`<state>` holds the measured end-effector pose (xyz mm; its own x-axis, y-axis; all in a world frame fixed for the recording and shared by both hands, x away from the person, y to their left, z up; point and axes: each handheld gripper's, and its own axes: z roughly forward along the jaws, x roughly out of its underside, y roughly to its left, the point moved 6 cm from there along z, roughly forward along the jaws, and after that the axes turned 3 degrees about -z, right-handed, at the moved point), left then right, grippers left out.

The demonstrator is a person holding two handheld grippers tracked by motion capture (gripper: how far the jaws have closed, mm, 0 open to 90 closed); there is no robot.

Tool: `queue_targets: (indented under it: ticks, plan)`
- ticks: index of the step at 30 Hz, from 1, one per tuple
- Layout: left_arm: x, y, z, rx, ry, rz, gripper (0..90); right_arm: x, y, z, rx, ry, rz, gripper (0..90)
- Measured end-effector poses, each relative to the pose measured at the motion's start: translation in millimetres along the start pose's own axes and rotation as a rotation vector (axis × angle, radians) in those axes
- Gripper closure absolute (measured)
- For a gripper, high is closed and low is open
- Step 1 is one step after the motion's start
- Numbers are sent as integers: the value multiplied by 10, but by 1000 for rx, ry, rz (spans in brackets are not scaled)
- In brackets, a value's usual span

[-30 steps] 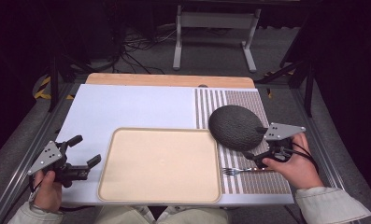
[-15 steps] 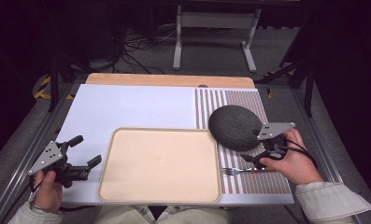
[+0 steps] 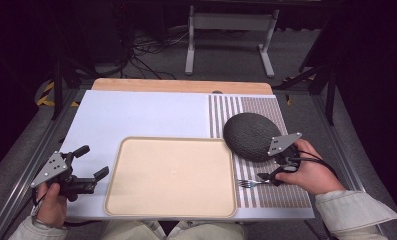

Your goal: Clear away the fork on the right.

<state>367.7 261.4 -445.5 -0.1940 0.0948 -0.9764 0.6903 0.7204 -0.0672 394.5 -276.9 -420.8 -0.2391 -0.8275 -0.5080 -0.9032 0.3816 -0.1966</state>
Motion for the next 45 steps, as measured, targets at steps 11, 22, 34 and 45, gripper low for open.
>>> queue_targets:
  ticks: [11, 22, 34, 45]
  plan:
    - [1, -7, 2, 4, 2, 3, 9, 158, 48, 154, -78, 90, -15, 114]
    - [2, -7, 4, 7, 0, -2, 9, 269, 149, 274, -187, 214, -75, 176]
    - [3, -12, 4, 10, 3, -2, 8, 372, 160, 333, -225, 302, -97, 207]
    - [2, -13, 3, 12, 5, 1, 9, 396, 132, 340, -239, 361, -130, 388]
